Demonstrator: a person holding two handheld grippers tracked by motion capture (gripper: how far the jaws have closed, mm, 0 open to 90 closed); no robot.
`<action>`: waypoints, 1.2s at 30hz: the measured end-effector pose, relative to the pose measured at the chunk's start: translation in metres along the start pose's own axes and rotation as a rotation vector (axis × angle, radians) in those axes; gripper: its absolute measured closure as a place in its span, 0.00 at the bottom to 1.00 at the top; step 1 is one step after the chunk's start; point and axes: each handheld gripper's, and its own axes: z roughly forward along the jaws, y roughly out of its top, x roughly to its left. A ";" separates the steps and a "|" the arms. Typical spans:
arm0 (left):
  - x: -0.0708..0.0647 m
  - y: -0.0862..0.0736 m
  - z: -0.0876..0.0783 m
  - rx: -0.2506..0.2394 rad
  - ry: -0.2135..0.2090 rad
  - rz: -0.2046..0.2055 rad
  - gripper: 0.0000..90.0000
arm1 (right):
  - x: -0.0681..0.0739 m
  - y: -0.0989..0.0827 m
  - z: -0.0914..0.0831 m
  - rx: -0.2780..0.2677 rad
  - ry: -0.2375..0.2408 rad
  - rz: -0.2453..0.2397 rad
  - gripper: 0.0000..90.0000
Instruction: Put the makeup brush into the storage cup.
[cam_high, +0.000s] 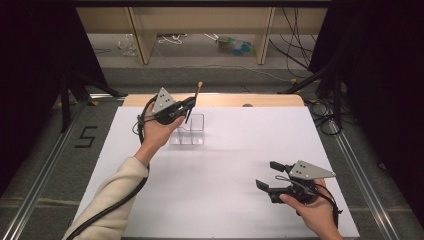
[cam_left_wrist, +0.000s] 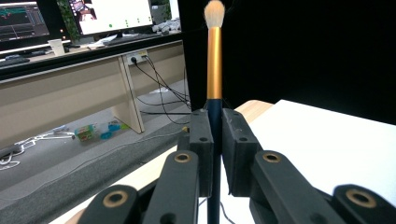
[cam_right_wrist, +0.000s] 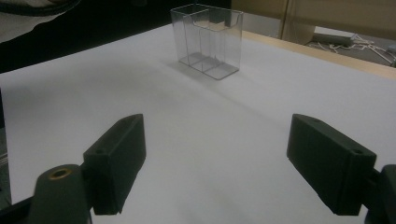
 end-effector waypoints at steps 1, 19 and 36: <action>0.000 0.000 0.000 -0.001 0.000 -0.002 0.92 | 0.000 0.000 0.000 0.000 0.000 -0.001 0.23; 0.002 -0.002 0.003 -0.010 0.001 -0.015 0.92 | 0.000 0.000 -0.002 0.022 -0.003 0.001 0.23; 0.003 -0.002 0.006 -0.017 0.008 -0.010 0.92 | 0.000 0.000 -0.002 0.022 -0.004 0.001 0.24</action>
